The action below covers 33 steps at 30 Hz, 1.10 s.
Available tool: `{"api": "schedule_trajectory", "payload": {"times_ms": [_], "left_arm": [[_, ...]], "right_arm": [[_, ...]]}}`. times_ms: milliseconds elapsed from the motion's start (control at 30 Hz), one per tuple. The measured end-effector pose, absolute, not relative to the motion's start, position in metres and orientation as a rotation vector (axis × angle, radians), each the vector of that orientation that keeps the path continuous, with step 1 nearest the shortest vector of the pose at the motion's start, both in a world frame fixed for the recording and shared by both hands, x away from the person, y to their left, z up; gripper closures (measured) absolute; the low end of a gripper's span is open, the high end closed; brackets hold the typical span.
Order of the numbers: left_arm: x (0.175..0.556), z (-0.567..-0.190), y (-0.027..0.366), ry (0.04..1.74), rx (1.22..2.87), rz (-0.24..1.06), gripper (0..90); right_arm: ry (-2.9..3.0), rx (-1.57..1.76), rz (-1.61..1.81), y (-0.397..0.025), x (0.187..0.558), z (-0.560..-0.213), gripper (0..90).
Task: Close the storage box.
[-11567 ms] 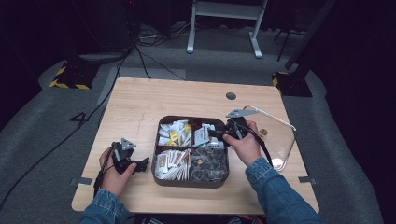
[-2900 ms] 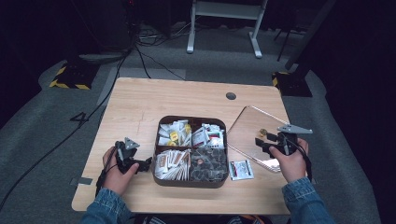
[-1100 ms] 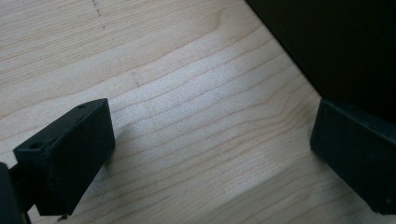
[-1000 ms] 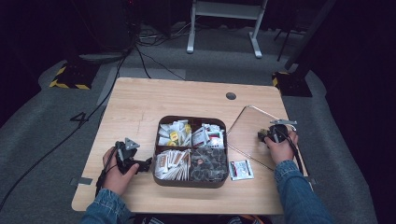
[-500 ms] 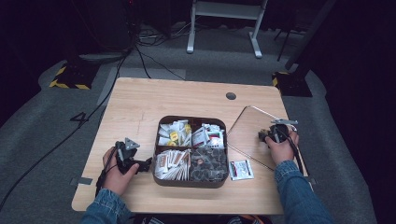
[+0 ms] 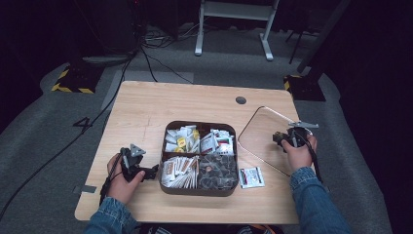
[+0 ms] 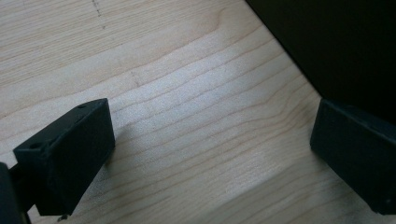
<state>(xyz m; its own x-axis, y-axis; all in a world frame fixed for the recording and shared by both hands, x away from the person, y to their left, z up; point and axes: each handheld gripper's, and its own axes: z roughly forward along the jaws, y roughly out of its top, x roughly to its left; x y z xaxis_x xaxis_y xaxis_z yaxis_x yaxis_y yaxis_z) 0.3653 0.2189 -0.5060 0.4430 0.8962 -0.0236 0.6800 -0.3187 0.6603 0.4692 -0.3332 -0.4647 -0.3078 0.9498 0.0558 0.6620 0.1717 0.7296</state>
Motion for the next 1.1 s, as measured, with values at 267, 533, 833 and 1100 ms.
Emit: {"api": "schedule_trajectory", "payload": {"times_ms": [267,533,833,1100], "left_arm": [[0.365,-0.506,0.219,1.316,2.098,0.468,0.2],[0.365,-0.506,0.219,1.316,2.098,0.468,0.2],[0.365,-0.506,0.219,1.316,2.098,0.468,0.2],[0.365,-0.506,0.219,1.316,2.098,0.468,0.2]], "right_arm": [[2.019,1.504,1.008,-0.335,0.462,-0.445,59.0],[2.019,1.487,1.017,-0.339,0.457,-0.43,59.1],[2.013,1.466,1.042,-0.341,0.449,-0.416,59.1],[2.038,1.428,1.067,-0.332,0.444,-0.404,59.0]]}}
